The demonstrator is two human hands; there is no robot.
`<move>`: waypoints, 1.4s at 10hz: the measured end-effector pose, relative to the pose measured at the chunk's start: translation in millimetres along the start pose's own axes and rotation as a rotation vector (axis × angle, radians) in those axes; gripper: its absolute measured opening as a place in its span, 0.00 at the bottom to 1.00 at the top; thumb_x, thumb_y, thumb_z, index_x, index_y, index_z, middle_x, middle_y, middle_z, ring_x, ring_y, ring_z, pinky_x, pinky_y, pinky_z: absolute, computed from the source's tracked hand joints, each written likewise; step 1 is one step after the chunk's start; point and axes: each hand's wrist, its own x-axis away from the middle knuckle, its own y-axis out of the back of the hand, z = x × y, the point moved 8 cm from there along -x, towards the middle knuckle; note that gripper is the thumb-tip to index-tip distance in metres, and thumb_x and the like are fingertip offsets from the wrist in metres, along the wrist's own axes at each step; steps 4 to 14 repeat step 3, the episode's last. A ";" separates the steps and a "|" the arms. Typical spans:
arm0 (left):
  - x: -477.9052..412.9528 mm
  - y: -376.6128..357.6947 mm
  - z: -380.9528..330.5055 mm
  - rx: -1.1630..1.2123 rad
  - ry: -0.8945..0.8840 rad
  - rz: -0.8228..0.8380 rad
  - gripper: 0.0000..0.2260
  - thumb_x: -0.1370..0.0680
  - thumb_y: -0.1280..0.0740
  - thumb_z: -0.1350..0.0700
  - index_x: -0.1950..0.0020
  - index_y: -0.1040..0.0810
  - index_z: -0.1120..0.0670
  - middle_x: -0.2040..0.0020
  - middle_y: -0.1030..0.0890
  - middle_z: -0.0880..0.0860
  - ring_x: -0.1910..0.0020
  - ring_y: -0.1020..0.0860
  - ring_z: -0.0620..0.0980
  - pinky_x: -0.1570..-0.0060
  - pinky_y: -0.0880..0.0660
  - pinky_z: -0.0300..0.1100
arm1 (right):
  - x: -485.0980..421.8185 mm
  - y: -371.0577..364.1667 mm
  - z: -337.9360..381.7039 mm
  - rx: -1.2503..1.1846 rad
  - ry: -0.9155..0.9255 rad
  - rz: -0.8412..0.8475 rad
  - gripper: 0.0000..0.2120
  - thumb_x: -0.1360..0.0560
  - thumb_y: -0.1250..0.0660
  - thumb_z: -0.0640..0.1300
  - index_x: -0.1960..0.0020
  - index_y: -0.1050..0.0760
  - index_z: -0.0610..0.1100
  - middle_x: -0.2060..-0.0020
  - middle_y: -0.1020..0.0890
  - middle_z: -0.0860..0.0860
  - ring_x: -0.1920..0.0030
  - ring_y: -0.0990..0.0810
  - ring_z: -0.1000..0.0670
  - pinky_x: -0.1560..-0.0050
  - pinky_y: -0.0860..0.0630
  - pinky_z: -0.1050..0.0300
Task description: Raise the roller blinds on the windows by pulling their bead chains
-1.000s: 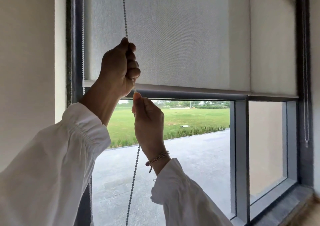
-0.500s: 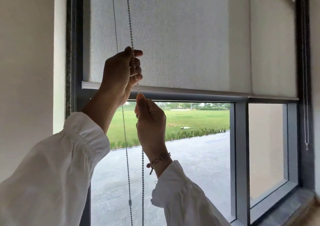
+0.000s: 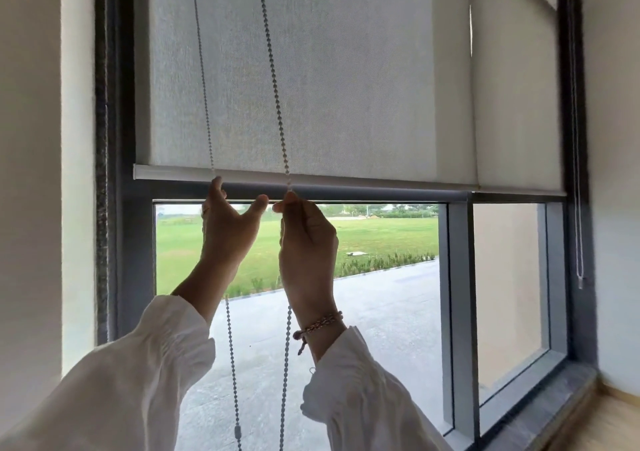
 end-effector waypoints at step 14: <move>38.5 0.5 -67.8 0.106 -0.459 -0.267 0.14 0.24 0.39 0.55 0.41 0.29 0.59 0.43 0.22 0.56 0.46 0.24 0.48 0.50 0.30 0.31 | 1.6 36.6 -61.5 0.186 -0.312 0.083 0.14 0.23 0.41 0.51 0.43 0.24 0.46 0.43 0.20 0.48 0.48 0.24 0.54 0.45 0.30 0.58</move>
